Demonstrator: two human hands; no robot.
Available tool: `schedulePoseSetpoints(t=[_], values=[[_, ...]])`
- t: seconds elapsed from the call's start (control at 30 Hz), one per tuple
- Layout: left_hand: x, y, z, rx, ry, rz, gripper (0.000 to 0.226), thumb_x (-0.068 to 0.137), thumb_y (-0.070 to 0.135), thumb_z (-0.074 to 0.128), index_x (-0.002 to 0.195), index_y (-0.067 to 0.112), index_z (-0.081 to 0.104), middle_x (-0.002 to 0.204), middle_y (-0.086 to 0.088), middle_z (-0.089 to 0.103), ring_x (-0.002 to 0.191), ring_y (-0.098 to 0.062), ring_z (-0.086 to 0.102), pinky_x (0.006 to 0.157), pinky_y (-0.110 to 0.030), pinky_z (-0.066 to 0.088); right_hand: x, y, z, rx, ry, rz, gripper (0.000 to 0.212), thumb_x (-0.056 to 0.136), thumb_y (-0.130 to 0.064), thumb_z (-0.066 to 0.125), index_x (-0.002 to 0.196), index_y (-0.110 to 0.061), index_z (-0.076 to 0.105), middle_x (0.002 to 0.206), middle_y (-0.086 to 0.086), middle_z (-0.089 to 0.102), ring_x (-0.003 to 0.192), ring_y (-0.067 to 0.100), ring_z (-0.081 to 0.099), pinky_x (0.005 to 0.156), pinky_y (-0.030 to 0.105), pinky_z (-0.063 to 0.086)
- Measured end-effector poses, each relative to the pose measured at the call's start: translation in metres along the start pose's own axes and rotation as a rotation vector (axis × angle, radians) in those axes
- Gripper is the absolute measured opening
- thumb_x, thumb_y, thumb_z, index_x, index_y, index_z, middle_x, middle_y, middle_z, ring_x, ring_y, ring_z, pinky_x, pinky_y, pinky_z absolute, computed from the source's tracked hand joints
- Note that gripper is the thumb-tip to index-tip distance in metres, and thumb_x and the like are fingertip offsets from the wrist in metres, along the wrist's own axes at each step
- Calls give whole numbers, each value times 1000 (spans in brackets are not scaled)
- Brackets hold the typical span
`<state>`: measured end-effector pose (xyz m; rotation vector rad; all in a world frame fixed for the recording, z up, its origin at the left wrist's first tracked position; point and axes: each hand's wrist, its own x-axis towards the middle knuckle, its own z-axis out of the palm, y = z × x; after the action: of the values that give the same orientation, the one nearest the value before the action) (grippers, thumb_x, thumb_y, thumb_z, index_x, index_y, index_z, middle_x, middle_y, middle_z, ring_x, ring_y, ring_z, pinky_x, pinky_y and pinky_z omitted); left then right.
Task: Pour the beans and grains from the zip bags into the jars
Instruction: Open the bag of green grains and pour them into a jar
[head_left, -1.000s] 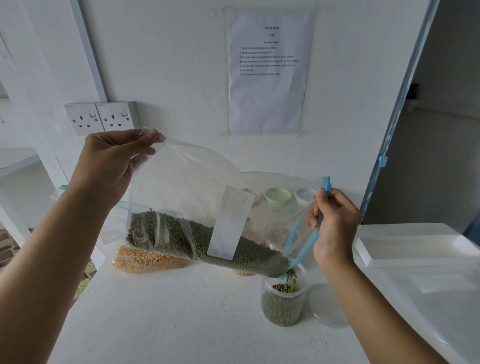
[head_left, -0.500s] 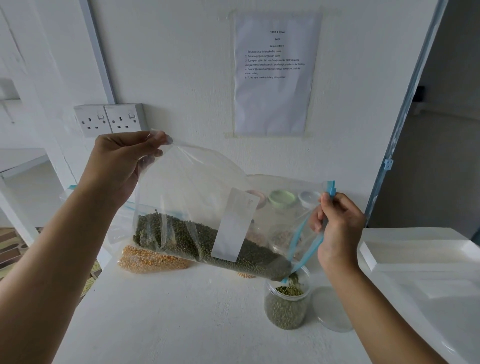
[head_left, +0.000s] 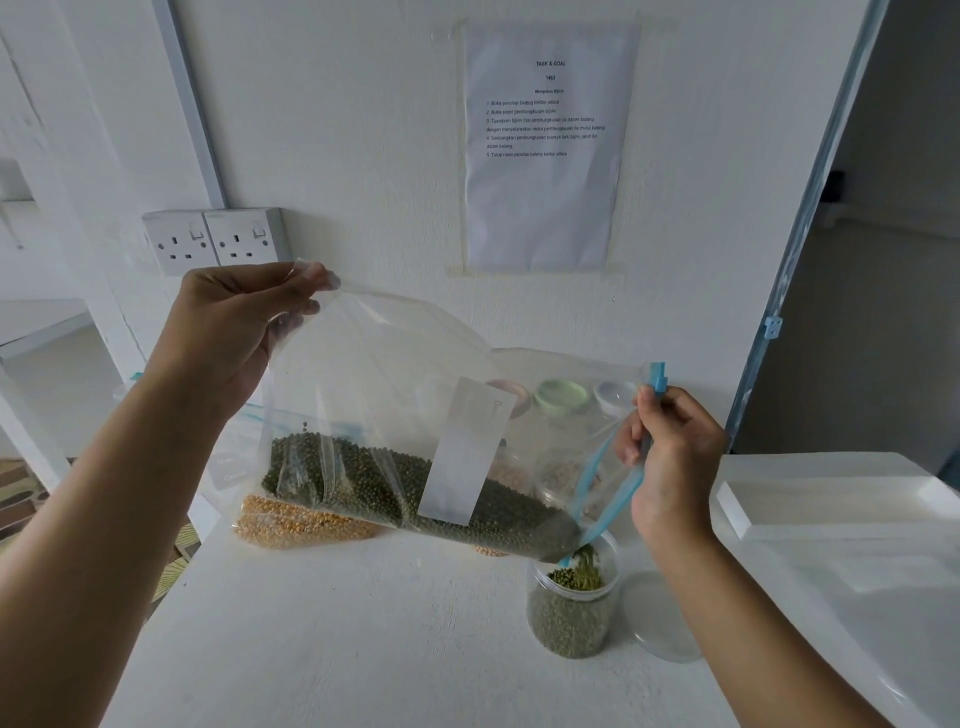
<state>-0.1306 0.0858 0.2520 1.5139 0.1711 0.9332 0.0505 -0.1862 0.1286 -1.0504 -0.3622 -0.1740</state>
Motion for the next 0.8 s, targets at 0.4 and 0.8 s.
schedulePoseSetpoints(t=[0.4,0.8], values=[[-2,3,4,15,0,-3,14,78,16,72,73,21,84,84,4,79,86,-13,62,79,-16,51,-1,-3,-1,14,1,11,33,100,-3,59,68,-2,50,54,1,38,49,18,30,46,26,28],[-4,4,6,14,3,-4,14,79,16,72,73,21,83,85,3,79,86,-13,64,80,-16,52,-1,0,-3,20,7,16,30,100,-2,59,71,-1,52,54,0,39,48,17,30,45,25,29]])
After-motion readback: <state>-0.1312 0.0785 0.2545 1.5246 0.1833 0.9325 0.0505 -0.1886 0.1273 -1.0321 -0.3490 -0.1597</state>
